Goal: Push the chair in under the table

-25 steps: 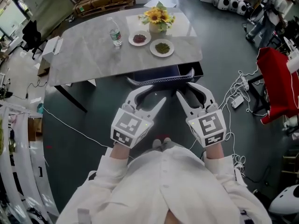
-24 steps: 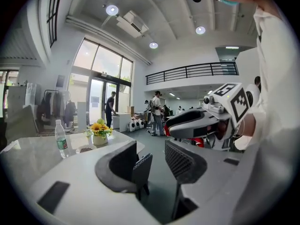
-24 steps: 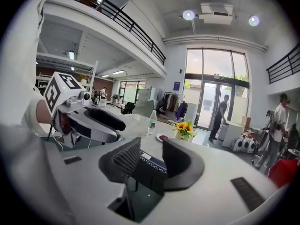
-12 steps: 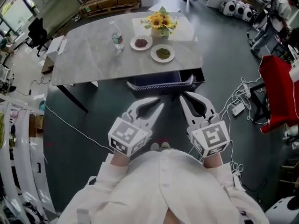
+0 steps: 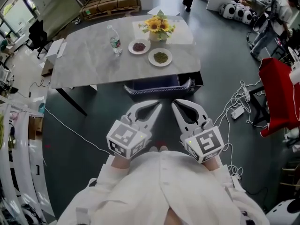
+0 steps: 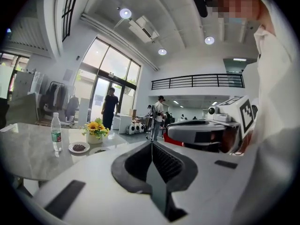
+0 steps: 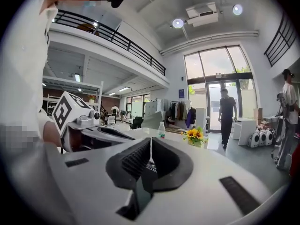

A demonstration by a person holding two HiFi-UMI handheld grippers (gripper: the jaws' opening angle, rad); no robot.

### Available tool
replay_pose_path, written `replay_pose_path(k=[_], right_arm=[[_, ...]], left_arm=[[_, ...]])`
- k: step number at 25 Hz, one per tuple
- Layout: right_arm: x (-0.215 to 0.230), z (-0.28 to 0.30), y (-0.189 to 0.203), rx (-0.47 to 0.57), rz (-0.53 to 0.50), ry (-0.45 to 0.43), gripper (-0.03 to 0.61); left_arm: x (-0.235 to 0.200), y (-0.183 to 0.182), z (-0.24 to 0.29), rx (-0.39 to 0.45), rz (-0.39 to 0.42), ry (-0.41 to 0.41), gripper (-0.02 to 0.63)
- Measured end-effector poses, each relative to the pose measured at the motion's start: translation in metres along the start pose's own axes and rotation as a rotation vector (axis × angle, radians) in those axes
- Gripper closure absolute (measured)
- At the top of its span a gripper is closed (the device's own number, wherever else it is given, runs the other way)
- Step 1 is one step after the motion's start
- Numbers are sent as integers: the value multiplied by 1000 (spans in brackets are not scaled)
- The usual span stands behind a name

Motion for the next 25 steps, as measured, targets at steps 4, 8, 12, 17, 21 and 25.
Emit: replay_pose_path(k=[4, 8, 12, 17, 21, 25], right_arm=[[6, -4, 3, -7, 15, 20, 541], [11, -8, 8, -18, 21, 33, 541], [11, -8, 11, -47, 13, 40, 541], [9, -7, 13, -56, 5, 41, 541], [6, -6, 13, -58, 3, 36, 543], [3, -8, 10, -41, -6, 43, 543]], left_arm=[[4, 6, 3, -26, 41, 6, 598], [7, 6, 4, -44, 75, 9, 600], [6, 5, 3, -36, 47, 13, 600], [4, 9, 2, -62, 57, 7, 600], [5, 11, 0, -73, 54, 7, 600], [7, 10, -2, -63, 28, 26, 600]])
Point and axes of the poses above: the fingertips, and each gripper's own axes: z forward along the fingers, x to its right, y out of its underside, the point moved 8 cm from there along -z, backward along the fingers, and after that the axes turned 7 degrees about -y, right-handed, at the moved point
